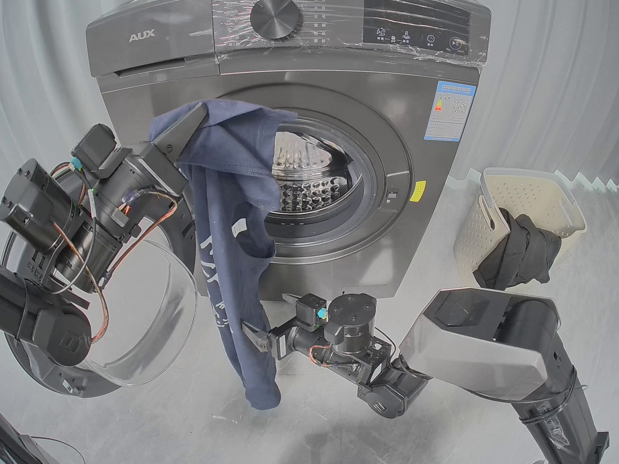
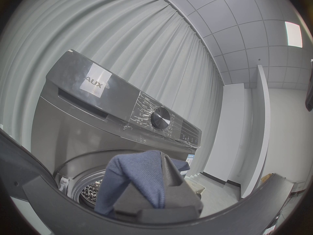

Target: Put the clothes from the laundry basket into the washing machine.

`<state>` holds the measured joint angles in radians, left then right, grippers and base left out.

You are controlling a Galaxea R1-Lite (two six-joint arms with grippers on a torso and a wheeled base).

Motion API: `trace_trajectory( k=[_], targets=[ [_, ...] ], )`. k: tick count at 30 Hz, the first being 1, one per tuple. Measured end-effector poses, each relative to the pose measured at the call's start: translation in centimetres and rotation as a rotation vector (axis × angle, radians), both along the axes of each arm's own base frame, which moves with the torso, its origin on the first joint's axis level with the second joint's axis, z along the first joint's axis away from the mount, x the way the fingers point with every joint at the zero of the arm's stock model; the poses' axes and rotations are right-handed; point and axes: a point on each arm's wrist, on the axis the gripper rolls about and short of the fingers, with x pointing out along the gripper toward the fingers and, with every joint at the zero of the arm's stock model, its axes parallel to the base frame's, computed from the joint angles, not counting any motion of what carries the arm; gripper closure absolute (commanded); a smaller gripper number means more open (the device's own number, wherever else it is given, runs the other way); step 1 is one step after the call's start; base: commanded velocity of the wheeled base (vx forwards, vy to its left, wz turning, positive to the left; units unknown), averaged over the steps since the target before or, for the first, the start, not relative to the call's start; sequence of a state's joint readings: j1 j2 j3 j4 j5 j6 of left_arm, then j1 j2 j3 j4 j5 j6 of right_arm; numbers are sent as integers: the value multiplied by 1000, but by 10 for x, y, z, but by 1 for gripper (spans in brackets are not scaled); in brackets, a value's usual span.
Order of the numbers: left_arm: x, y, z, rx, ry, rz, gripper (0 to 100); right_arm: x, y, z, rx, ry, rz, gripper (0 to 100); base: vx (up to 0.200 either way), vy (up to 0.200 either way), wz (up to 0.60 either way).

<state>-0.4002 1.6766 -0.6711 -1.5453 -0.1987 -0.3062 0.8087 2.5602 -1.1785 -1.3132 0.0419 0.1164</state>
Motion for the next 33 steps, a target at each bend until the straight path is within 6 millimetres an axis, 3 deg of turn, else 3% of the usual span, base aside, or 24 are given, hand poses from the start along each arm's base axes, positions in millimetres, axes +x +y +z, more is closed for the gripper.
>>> trace_trajectory(
  k=[5, 11, 18, 25, 33],
  targets=[
    [1, 0, 0, 0, 0, 2, 100, -8, 6, -1, -6, 4, 24, 0, 0, 0, 0],
    [1, 0, 0, 0, -1, 1, 100, -3, 16, 0, 11, -13, 11, 0, 0, 0, 0],
    [0, 0, 0, 1, -1, -1, 100, 3, 11, -4, 12, -11, -10, 0, 0, 0, 0],
    [0, 0, 0, 1, -3, -2, 100, 5, -16, -6, -25, 24, -26, 0, 0, 0, 0],
    [-1, 0, 1, 0, -5, -3, 100, 5, -65, 18, -39, 44, -41, 0, 0, 0, 0]
  ],
)
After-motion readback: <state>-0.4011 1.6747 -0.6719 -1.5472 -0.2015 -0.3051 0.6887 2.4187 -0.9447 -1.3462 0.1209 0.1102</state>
